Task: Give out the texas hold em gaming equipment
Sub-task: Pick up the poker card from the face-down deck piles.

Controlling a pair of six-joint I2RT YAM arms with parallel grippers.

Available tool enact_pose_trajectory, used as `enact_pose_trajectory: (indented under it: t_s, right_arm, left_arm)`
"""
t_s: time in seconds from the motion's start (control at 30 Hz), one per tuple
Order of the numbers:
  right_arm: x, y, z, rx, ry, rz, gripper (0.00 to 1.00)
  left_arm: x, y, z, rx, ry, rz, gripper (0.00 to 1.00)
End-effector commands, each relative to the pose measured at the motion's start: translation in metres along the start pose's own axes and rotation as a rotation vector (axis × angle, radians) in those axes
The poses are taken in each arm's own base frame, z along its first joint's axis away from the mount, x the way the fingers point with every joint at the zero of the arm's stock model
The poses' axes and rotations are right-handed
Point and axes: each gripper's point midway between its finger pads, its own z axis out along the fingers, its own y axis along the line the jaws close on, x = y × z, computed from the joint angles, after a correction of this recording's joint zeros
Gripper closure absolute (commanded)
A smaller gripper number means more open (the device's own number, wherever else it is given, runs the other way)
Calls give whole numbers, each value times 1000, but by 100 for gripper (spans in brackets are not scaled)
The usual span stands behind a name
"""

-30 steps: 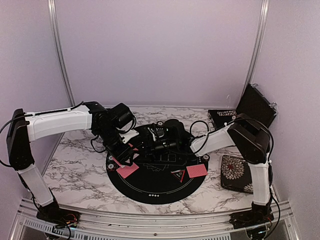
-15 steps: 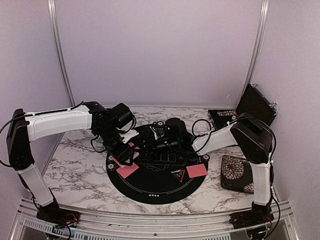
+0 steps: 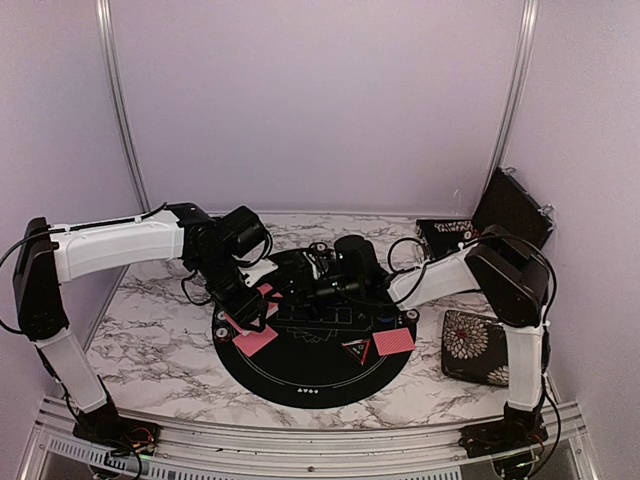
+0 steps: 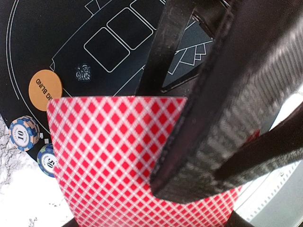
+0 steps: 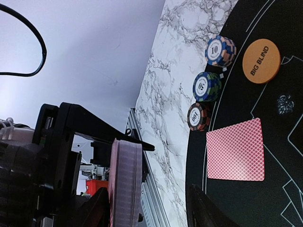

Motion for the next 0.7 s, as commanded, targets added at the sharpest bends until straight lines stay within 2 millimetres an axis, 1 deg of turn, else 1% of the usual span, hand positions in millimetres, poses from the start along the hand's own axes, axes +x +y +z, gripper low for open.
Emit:
enact_pose_trajectory:
  t_s: [0.0, 0.33, 0.67]
  right_arm:
    - [-7, 10, -9, 2, -27, -19, 46]
    - [-9, 27, -14, -29, -33, -39, 45]
    - [-12, 22, -26, -19, -61, -24, 46]
  left_arm:
    - [-5, -4, -7, 9, -14, 20, 45]
    - [-5, -3, -4, 10, -8, 19, 45]
    - [-3, -3, -3, 9, -3, 18, 45]
